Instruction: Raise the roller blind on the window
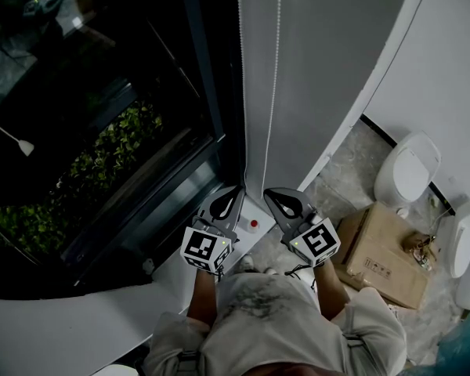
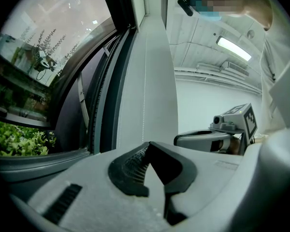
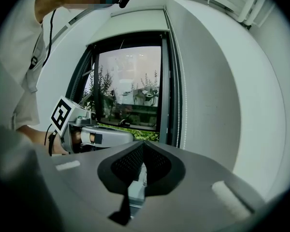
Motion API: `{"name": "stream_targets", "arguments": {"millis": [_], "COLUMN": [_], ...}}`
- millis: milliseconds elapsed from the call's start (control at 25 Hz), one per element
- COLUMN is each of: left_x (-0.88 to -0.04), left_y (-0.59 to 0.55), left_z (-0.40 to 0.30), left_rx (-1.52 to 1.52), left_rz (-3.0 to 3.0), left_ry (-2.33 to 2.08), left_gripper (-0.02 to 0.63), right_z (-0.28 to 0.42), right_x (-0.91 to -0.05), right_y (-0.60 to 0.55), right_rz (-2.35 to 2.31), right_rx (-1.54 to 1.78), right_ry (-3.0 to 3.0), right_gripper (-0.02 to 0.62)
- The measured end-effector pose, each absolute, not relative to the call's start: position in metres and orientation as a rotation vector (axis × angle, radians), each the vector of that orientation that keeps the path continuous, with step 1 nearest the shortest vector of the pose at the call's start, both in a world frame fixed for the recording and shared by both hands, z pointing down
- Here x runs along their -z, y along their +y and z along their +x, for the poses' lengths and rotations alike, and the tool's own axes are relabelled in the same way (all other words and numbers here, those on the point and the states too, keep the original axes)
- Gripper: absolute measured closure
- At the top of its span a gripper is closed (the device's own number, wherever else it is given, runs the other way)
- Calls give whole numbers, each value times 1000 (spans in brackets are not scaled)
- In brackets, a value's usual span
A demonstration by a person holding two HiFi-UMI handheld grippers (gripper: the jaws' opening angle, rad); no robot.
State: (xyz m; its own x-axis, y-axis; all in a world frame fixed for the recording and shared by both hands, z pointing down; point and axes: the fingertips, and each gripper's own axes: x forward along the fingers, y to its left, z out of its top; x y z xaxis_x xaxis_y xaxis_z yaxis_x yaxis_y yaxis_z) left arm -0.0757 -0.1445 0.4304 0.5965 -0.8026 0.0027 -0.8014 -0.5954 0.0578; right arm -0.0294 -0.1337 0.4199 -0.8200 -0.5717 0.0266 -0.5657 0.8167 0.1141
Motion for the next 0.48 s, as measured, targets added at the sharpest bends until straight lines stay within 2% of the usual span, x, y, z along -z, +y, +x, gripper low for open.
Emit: {"name": "stream_targets", "arguments": {"millis": [480], "left_x": [-430], "left_y": [-145], "left_z": [-82], "left_rx": [40], "left_rz": [2750], "left_ry": [-1403], "left_gripper": [601], "right_z": [-34], "right_x": [-421], "right_y": [-136], "right_rz": [910], "right_rx": [163], "right_ry": [-2926], "right_gripper": [589]}}
